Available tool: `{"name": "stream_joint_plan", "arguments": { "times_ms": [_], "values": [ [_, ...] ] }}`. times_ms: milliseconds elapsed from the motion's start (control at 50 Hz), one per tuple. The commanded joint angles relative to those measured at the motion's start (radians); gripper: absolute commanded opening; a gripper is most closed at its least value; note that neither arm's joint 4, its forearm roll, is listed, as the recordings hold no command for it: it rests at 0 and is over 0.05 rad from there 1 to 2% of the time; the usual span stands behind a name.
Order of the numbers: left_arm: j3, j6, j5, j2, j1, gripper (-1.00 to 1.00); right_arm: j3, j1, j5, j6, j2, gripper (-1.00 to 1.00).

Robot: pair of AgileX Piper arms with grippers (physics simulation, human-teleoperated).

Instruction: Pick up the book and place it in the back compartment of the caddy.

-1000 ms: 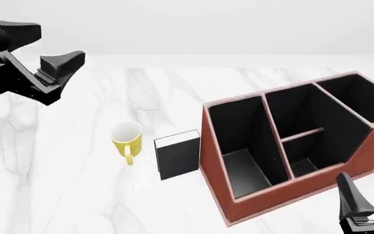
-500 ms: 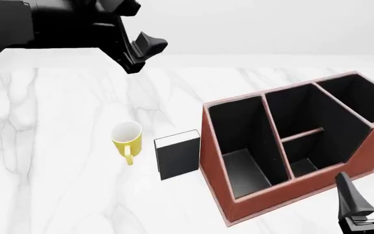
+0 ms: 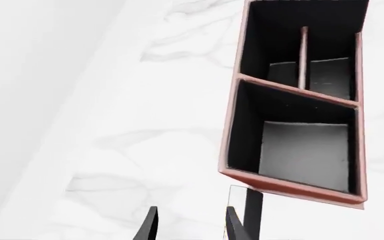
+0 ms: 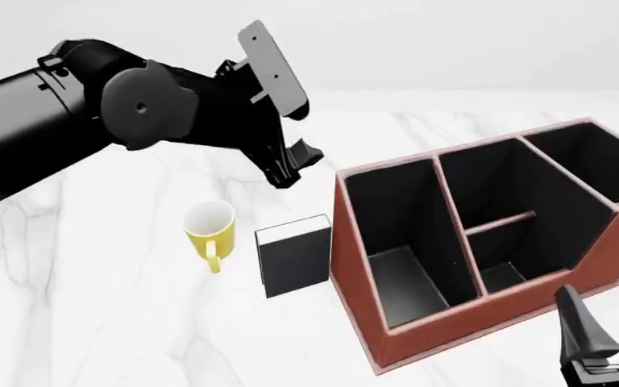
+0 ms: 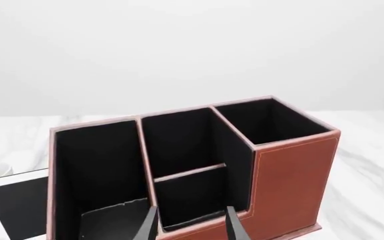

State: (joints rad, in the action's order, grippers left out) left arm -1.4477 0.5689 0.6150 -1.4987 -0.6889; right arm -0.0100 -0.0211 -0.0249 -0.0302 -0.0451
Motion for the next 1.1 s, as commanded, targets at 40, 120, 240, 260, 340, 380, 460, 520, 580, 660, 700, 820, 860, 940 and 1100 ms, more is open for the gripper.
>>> {"name": "stream_joint_plan", "arguments": {
  "times_ms": [40,120,240,260,340,380,460,520,580,660,700,820,860,940,1100],
  "values": [
    [0.049,-0.049,-0.007,-0.054,-0.043,1.0,0.0,-0.001,-0.002,0.002,0.002,1.0],
    [0.055,-0.048,-0.009,-0.06,-0.042,1.0,-0.001,-0.001,0.008,0.001,0.011,1.0],
    [0.05,-0.06,0.006,-0.067,-0.058,1.0,0.0,0.003,0.006,0.002,0.009,1.0],
    [0.05,-0.06,0.006,-0.067,-0.058,1.0,0.0,0.003,0.006,0.002,0.009,1.0],
    [0.085,-0.07,0.004,-0.075,-0.064,1.0,0.001,0.003,0.003,0.001,0.006,1.0],
    [0.11,-0.08,-0.006,-0.075,-0.068,1.0,0.0,0.003,0.007,0.001,0.01,1.0],
    [0.142,-0.08,-0.017,-0.072,-0.069,1.0,0.0,0.003,0.008,0.0,0.011,1.0],
    [0.14,-0.083,-0.009,-0.069,-0.072,1.0,0.001,0.004,0.007,0.0,0.01,1.0],
    [0.142,-0.093,0.003,-0.063,-0.081,1.0,0.001,0.004,-0.001,0.001,0.001,1.0],
    [0.143,-0.098,0.015,-0.057,-0.086,1.0,0.001,0.003,-0.003,0.0,0.0,1.0],
    [0.143,-0.102,0.023,-0.055,-0.085,1.0,0.001,0.004,-0.004,0.0,-0.001,1.0],
    [0.146,-0.109,0.03,-0.054,-0.091,1.0,0.0,0.002,0.007,0.001,0.009,1.0],
    [0.145,-0.106,0.031,-0.057,-0.087,1.0,0.006,0.003,0.008,0.0,0.016,1.0],
    [0.145,-0.108,0.029,-0.064,-0.082,1.0,0.001,0.002,0.01,0.001,0.013,1.0],
    [0.155,-0.093,-0.015,-0.087,-0.051,1.0,0.0,0.002,0.011,0.002,0.013,1.0]
  ]
}}
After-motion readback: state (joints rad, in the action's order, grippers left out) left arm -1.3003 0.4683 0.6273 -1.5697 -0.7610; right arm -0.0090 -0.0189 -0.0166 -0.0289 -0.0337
